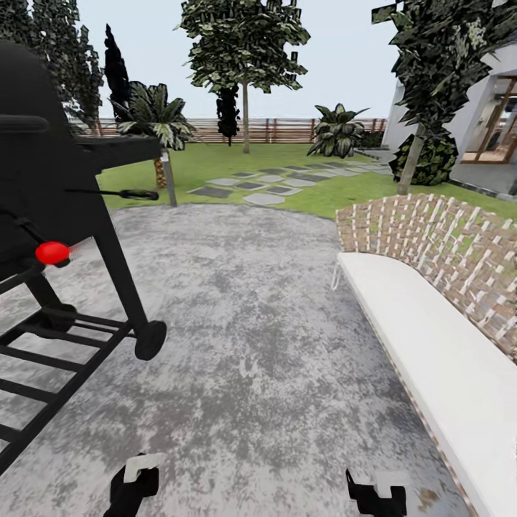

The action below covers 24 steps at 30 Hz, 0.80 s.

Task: In the garden, pick up the pesticide atomizer on the floor and spray pesticide onto both trees until each tree trunk is fully covered.

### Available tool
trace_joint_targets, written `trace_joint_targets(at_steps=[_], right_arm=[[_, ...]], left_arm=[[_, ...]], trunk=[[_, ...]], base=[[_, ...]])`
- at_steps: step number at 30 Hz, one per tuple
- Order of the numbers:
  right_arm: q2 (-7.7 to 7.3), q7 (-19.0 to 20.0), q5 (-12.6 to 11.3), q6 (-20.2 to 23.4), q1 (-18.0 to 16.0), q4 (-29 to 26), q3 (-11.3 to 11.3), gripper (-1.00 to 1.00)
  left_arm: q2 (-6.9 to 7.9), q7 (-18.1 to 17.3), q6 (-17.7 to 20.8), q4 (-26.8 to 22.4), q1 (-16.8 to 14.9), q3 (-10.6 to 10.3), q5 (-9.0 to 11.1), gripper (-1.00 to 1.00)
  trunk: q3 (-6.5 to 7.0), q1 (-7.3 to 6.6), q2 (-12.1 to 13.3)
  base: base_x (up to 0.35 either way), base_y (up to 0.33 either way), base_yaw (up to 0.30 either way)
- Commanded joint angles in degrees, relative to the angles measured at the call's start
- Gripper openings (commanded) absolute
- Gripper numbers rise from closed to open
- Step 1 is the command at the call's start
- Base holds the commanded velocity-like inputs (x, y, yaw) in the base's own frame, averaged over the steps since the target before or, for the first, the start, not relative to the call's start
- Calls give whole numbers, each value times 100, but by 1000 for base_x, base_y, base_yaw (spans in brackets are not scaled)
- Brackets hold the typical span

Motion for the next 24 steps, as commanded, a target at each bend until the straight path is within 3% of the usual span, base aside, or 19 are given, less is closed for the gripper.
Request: trace_joint_targets(at_steps=[1, 8, 24], right_arm=[[0, 0, -1, -1, 0, 0, 0, 100], [0, 8, 1, -3, 0, 0, 7, 100], [0, 18, 1, 0, 0, 6, 9, 100]], left_arm=[[-1, -1, -1, -1, 0, 0, 0, -100], [1, -1, -5, 2, 0, 1, 0, -100], [2, -1, -2, 8, 0, 2, -1, -100]], trunk=[[3, 0, 0], [17, 0, 0], [18, 0, 0]], base=[[338, 0, -260], [338, 0, -215], [338, 0, -10]])
